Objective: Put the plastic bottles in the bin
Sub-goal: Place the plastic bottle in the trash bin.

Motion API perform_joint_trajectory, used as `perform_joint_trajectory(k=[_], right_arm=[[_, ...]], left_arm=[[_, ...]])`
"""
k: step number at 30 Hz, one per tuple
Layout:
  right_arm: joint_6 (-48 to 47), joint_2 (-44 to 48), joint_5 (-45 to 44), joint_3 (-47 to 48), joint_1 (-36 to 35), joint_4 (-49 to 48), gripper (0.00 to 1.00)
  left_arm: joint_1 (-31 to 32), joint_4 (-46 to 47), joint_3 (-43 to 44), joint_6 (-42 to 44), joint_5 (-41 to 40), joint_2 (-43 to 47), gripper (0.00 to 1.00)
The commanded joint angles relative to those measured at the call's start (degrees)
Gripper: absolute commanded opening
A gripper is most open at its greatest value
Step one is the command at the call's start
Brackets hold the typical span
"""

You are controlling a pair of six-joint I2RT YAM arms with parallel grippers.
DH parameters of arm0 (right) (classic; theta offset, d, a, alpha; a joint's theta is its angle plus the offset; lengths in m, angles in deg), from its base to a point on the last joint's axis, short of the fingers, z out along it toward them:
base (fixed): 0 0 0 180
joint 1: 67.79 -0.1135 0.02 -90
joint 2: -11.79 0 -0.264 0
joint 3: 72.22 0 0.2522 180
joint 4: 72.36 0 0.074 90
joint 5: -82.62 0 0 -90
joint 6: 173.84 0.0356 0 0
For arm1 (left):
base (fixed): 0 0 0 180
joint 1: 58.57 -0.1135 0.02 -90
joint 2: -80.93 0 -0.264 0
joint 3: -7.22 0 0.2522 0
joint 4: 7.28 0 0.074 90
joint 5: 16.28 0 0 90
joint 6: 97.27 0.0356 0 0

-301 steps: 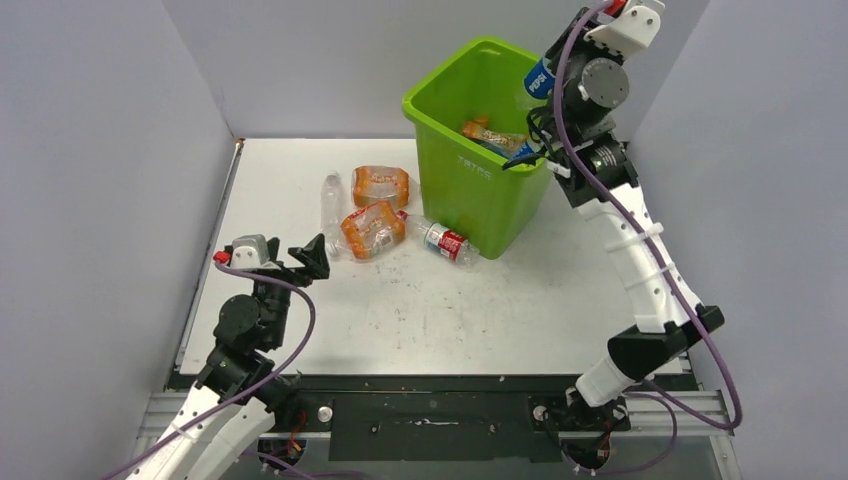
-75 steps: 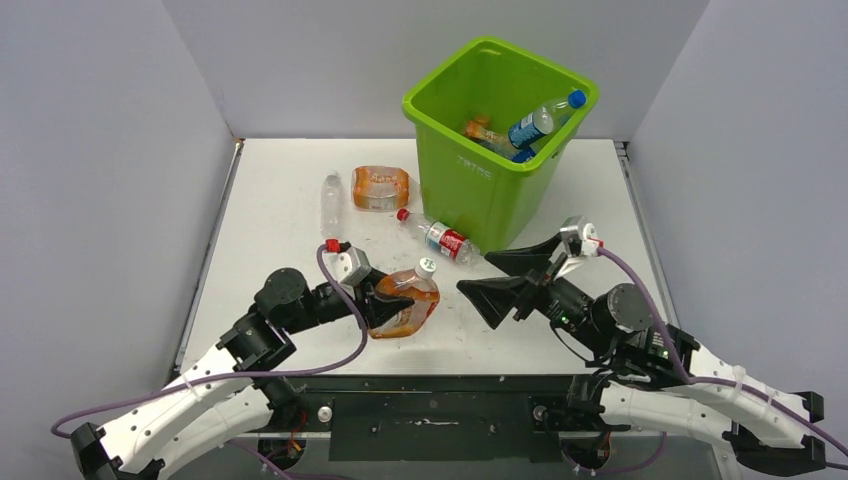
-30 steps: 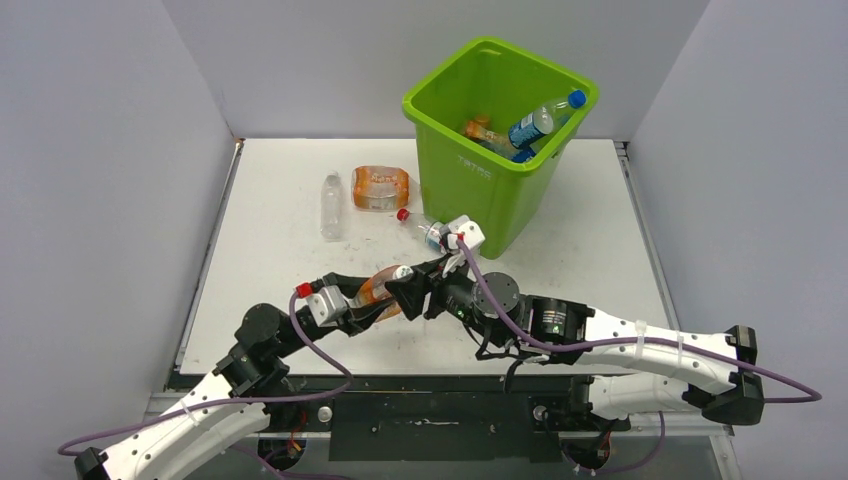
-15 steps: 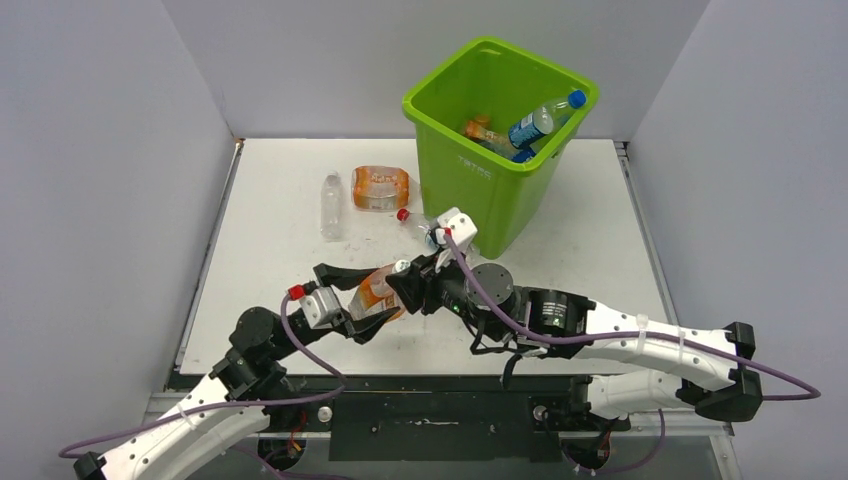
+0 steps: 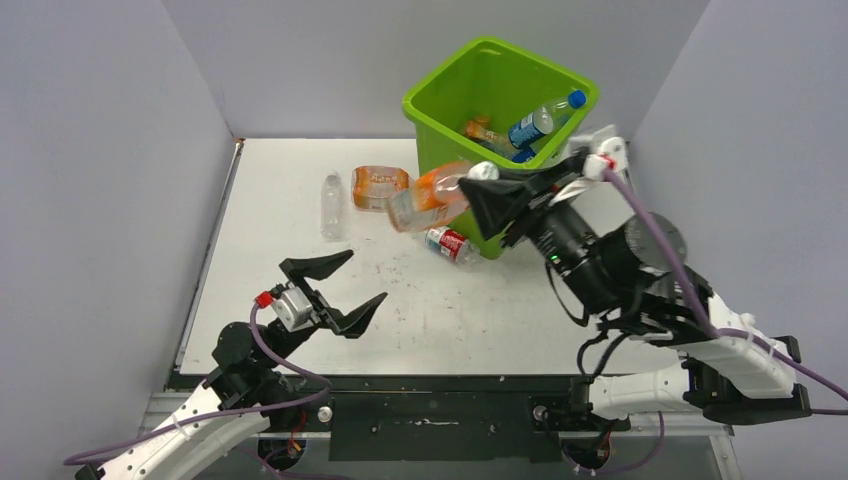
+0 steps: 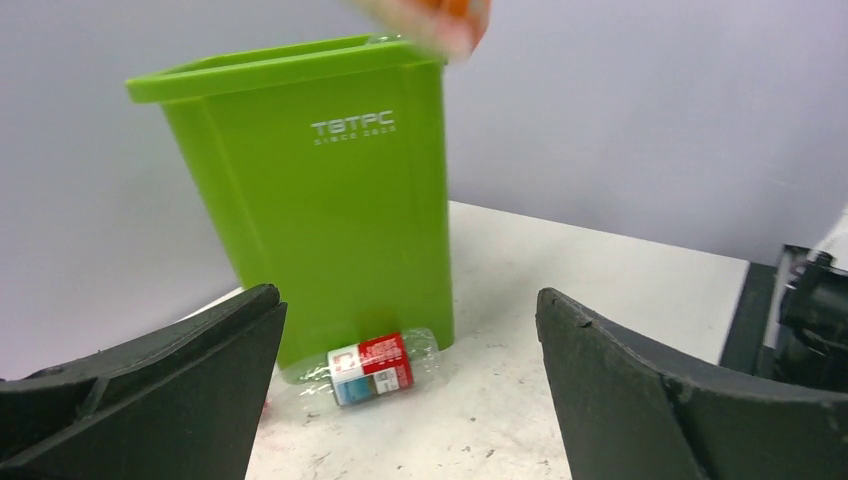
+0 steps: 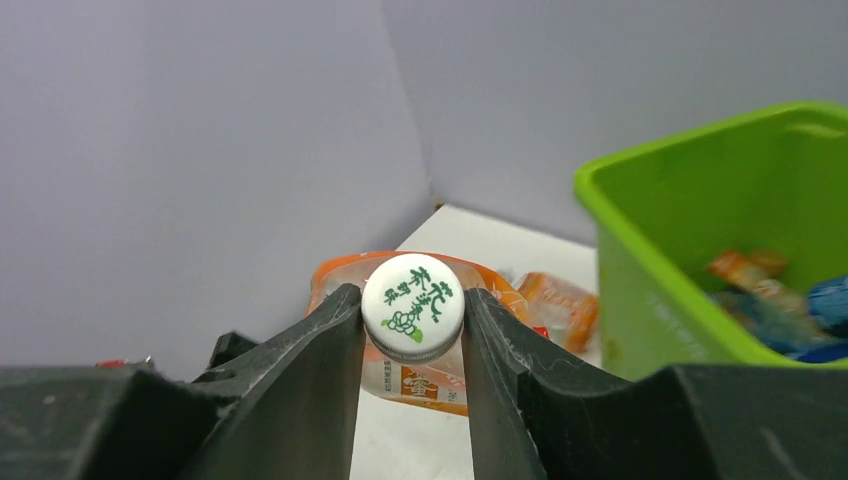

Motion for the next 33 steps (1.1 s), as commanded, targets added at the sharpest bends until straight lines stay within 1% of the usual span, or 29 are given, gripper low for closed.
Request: perform_joint_trajectory(k=[1,4,6,7,9,12,13,15,17,19,21,24,27,29,31,32,33], right_arm=[[-15.7,1.0,-14.2,5.5,0.0,-9.7,0.05],[-25.9,-4.2,-22.1,9.1,0.4,-16.5,0.05],[-28.9,-6.8,-22.8,10.8,3.0,-21.0,0.05],[-27.7,-8.1,-21.0,12.4,5.8,-21.4,0.05],[-21.0,-11.3,-15.4,17.0,14.2,-17.8,0.05],[-8.2,-18.3,-4.8,25.0,29.3,-11.2,0.05],[-4.3,-20.5,-2.3,26.8,33.5,-10.2,0.05],[0.6,-24.0,0.4,28.4,39.6,-10.8,0.05],[2.6,-27.9,1.2,30.5,42.7,-11.0,0.05],[6.1,-32.4,3.5,35.2,46.1,-8.1,0.05],[9.3,-34.9,7.0,36.1,48.6,-7.6,0.05],[10.9,-37.8,11.4,37.6,49.3,-7.1,0.05],[13.2,-42.3,15.7,42.1,50.2,-2.9,0.05],[15.1,-44.0,17.6,42.8,50.8,0.1,0.07],[16.3,-44.7,18.8,42.8,51.3,1.8,0.46],[16.6,-44.4,18.0,42.4,51.4,2.7,0.72],[16.8,-43.5,17.4,41.5,51.4,2.8,0.82]], left_arm=[[-0.3,1.3,0.6,0.1,-10.7,0.2,0.96],[-0.5,-1.2,1.8,-0.2,-15.7,-0.5,0.96],[-0.7,-3.7,3.1,-1.0,-19.1,-1.3,0.96],[-0.7,-4.5,3.9,-1.5,-20.4,-1.7,0.96],[-1.0,-5.8,4.7,-2.0,-22.5,-2.4,0.96],[-1.2,-6.6,5.0,-2.0,-25.0,-3.0,0.96],[-1.2,-6.9,5.1,-2.0,-25.9,-3.0,0.96],[-1.2,-7.6,5.5,-1.9,-27.9,-3.0,0.96],[-1.2,-8.2,5.7,-1.7,-30.3,-2.7,0.96],[-1.3,-8.8,5.9,-1.7,-32.3,-2.6,0.96],[-1.2,-9.3,6.3,-1.7,-33.7,-2.7,0.96],[-1.5,-10.0,6.9,-1.7,-34.1,-2.9,0.96],[-2.6,-10.5,7.3,-2.0,-33.2,-2.8,0.96],[-3.5,-10.6,7.3,-3.9,-32.3,-2.6,0.96],[-3.7,-10.7,7.4,-4.4,-31.9,-2.4,0.96],[-3.7,-10.7,7.4,-4.5,-31.8,-2.4,0.96],[-3.8,-10.7,7.3,-4.6,-31.8,-2.3,0.96]])
